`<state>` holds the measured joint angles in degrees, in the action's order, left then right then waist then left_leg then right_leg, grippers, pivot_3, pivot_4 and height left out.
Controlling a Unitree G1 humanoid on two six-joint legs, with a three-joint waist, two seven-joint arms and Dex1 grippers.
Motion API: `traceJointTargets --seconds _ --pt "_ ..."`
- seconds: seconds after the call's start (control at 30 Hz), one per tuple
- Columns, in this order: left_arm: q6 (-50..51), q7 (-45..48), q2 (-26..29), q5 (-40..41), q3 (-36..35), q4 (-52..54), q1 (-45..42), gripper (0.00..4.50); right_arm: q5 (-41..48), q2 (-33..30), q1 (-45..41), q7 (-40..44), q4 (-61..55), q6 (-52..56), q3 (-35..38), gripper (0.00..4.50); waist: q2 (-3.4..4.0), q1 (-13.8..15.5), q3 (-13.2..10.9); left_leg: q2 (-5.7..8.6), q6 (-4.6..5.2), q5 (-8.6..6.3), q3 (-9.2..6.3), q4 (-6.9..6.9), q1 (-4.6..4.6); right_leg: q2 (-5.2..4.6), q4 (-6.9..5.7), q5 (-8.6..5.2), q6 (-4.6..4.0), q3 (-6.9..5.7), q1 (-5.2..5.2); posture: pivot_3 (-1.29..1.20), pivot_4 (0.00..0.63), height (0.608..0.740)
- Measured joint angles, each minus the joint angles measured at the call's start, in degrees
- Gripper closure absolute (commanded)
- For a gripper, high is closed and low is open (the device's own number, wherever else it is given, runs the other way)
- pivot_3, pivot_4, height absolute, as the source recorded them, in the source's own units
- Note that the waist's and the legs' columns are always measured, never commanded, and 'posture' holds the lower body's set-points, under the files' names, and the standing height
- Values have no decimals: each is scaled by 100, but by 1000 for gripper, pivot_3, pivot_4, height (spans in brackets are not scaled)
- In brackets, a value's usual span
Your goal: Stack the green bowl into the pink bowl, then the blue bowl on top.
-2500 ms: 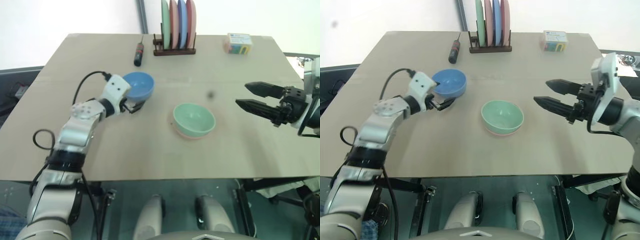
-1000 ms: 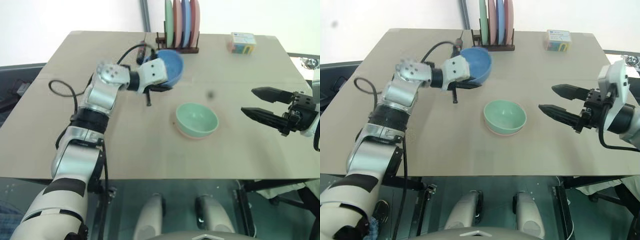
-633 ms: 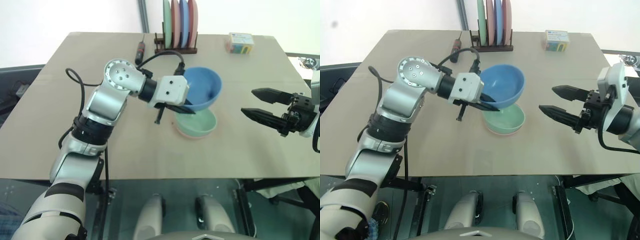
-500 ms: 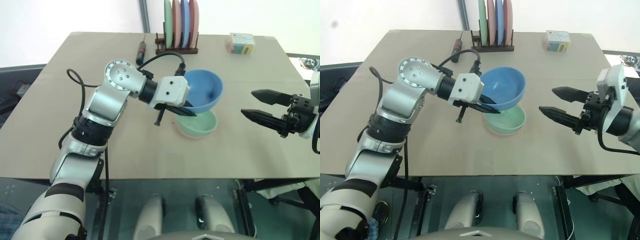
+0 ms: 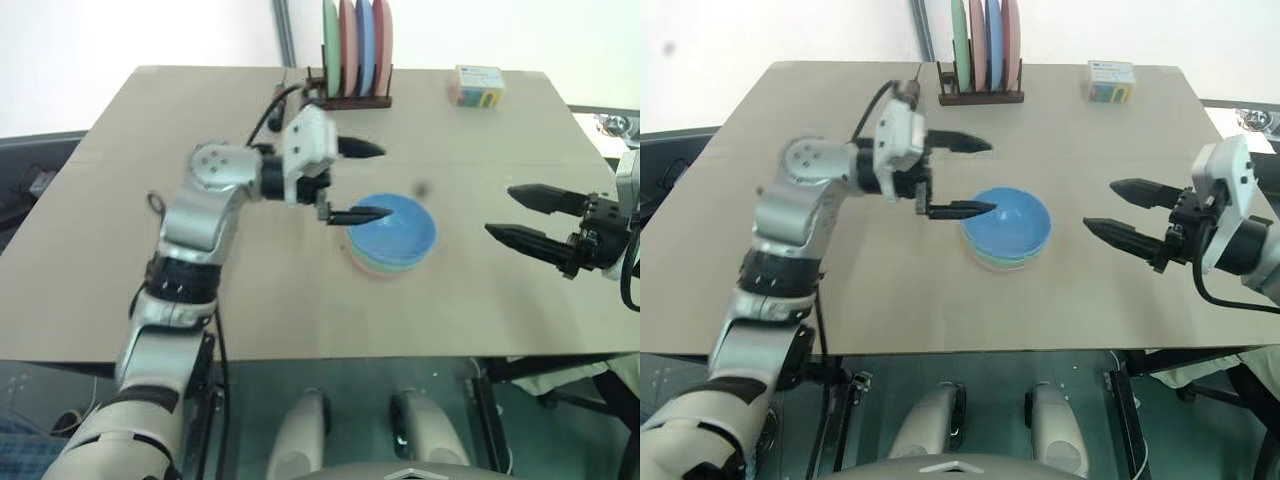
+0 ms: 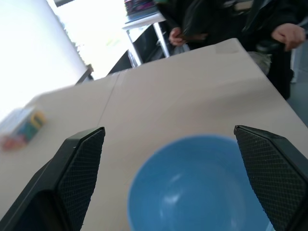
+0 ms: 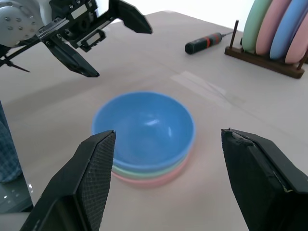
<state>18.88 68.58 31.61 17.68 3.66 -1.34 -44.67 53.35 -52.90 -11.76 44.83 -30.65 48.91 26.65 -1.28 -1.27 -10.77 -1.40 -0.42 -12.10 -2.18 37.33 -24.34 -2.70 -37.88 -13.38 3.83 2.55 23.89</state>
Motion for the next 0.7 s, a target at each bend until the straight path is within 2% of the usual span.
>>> traceJointTargets --seconds 0.23,0.37,0.5,0.7 --pt "826 -862 766 501 -1479 1268 2194 72 -477 -13 713 591 492 -581 52 854 -1 33 0 -2 0 -1 9 -1 22 -3 4 -1 -1 5 -20 0 150 740" --pt "990 -1141 832 783 -2465 1929 3783 72 -1032 -66 1100 1175 1076 -1225 14 854 -1 37 0 -7 0 -1 21 -7 44 -4 6 -3 -3 12 -34 0 150 740" --pt "1025 -1435 743 1132 -3223 2555 4677 72 -1761 -173 1260 1785 1598 -2187 -320 854 -5 66 4 -9 0 -1 23 -2 61 -4 3 -28 -3 10 -48 0 150 740" --pt "921 -1780 618 1334 -3483 3045 5291 72 -2527 -237 1000 2273 2423 -3127 -853 854 -4 42 5 -11 0 -1 34 3 63 -4 2 -28 -4 18 -46 0 150 740"
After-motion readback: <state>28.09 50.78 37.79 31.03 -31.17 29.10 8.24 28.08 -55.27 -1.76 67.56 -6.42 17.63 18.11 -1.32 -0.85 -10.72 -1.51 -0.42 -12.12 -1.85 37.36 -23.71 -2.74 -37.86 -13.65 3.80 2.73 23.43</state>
